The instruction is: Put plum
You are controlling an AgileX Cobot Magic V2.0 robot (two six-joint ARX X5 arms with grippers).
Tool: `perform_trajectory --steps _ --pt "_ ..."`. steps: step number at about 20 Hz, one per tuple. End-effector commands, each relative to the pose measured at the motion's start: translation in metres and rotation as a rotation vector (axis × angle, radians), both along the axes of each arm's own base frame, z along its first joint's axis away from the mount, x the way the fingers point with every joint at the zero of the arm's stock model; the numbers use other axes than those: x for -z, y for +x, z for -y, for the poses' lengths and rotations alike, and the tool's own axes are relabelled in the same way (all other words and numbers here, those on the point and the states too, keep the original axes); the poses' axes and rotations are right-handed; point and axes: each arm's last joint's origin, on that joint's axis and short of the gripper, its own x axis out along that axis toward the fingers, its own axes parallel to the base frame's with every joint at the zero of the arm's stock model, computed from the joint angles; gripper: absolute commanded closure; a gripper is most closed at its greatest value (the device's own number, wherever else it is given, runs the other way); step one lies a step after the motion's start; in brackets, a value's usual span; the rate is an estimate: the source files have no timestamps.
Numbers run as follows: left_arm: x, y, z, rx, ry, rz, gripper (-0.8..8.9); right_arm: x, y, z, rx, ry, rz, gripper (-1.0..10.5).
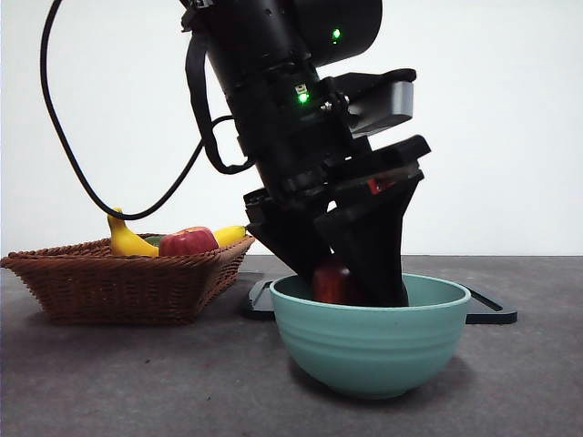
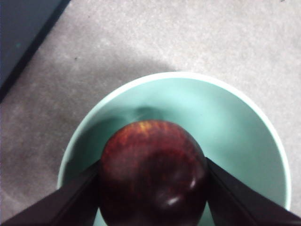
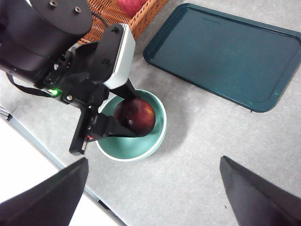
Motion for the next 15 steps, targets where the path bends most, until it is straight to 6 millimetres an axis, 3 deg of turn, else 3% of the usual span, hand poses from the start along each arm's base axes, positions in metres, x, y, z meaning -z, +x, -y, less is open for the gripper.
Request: perform_trajectory --steps 1,11,15 --pt "0.0055 0.0002 0.0085 0.038 0.014 0.008 5.37 -0.0056 0.0004 -0.0005 -0.008 0.004 0.026 5.0" --pt "0.0071 -0.0054 0.012 0.059 0.023 0.003 4.91 -0.0056 0.0003 -0.0005 -0.008 0.004 0.026 5.0" --pt "0.0072 -0.0054 0.0119 0.054 0.023 0.0 3.98 -0.0056 0.0003 -0.0005 -0.008 0.004 0.026 5.0"
